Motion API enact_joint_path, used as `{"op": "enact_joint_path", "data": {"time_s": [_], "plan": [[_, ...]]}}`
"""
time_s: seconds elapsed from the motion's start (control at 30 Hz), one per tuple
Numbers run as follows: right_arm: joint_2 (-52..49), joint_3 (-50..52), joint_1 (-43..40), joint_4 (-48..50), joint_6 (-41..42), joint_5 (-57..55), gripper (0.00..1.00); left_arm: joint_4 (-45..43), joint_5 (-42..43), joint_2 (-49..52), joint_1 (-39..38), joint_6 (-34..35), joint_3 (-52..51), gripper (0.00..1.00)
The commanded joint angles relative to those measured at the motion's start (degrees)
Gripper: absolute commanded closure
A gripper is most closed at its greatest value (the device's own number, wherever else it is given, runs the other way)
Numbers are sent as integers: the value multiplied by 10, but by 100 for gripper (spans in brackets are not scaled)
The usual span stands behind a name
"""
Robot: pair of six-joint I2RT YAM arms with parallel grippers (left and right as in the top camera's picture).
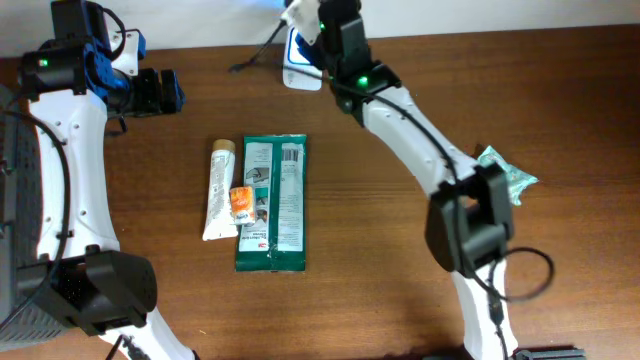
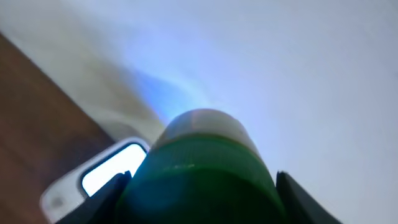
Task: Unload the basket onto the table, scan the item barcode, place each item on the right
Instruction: 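Lift the jar and hold its label over the white scanner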
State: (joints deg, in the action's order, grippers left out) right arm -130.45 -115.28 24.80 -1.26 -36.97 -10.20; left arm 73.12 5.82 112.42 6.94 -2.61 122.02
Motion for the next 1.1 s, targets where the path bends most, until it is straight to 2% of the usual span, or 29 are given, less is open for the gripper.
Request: {"op": "enact_joint_path", "data": {"time_s": [0.0, 0.07, 0.13, 0.57, 0.7, 0.77, 0.93, 1.0, 1.07], "plan": [[-64, -8, -2, 132, -235, -10, 57, -1, 4, 4, 4, -7, 1, 1], [-89, -8, -2, 176, -303, -10, 57, -1, 4, 4, 4, -7, 1, 1], [-101, -8, -2, 178, -331, -10, 57, -2, 4, 4, 4, -7, 1, 1], [-96, -8, 7, 148, -320, 5, 58, -1, 4, 4, 4, -7, 1, 1], [-40, -8, 7, 134, -146, 5, 58, -2, 4, 4, 4, -7, 1, 1], [5, -8, 7, 88, -72, 1, 58, -2, 4, 4, 4, -7, 1, 1], [138, -8, 6, -136, 135, 8, 59, -2, 4, 4, 4, -7, 1, 1], [203, -8, -6, -286, 234, 9, 58, -2, 4, 4, 4, -7, 1, 1], [252, -8, -47, -481, 341, 50, 57, -2, 4, 4, 4, -7, 1, 1]]}}
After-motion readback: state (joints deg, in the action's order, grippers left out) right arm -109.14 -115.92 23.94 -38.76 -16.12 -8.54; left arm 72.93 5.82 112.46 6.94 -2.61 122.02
